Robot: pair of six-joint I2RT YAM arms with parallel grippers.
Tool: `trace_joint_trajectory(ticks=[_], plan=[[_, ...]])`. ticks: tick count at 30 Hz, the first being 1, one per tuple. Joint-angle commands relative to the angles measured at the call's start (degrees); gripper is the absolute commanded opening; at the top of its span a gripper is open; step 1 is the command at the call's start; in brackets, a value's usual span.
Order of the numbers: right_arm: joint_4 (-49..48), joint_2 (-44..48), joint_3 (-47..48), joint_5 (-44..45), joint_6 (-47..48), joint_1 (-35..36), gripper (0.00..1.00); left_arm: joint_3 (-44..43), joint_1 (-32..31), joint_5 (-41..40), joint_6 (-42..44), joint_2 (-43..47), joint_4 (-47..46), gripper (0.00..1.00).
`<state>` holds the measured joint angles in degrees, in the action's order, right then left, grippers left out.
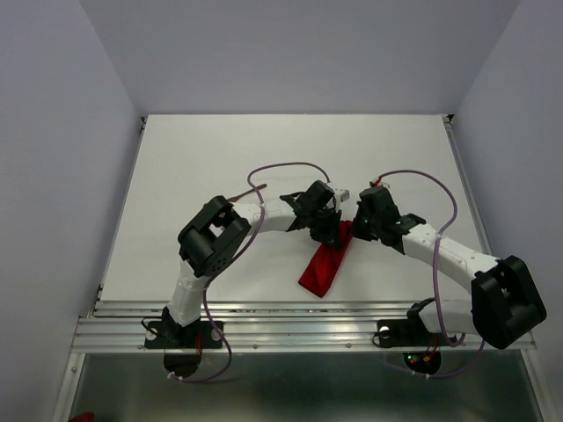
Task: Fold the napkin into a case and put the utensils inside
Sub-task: Stuff the top corner of the smaller-rectangle-folded napkin into the folded napkin.
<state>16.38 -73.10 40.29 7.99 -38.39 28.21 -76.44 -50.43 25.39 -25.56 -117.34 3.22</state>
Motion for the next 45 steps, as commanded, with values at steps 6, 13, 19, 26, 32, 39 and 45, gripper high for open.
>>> trace_joint_trajectory(ticks=[6,13,19,26,32,39,45], plan=[[-0.47,1.29,-0.83,1.94,-0.10,0.45,0.01,3.57,-0.63,-5.43,0.87,12.63,2.04,0.07],[-0.47,1.47,-0.92,2.21,0.07,0.45,0.01,13.41,-0.63,-7.28,-2.47,25.13,3.98,0.39],[-0.65,0.94,-0.66,2.03,0.07,0.45,0.01,22.82,-1.68,-8.16,-7.38,32.78,4.25,0.45],[-1.00,0.77,-0.48,1.68,-0.02,0.45,0.01,35.29,-2.48,-8.70,-15.38,40.60,2.06,0.42],[-1.18,-0.29,0.22,1.07,-0.02,0.45,0.01,39.17,-3.27,-5.70,-19.34,40.97,-3.22,0.55],[-1.18,-0.46,0.31,1.06,-0.02,0.45,0.01,40.76,-4.14,-4.21,-22.95,38.51,-7.62,0.48],[-1.18,-0.64,0.22,0.98,-0.10,0.45,0.01,40.76,-4.58,-3.59,-25.24,35.70,-7.88,0.47]])
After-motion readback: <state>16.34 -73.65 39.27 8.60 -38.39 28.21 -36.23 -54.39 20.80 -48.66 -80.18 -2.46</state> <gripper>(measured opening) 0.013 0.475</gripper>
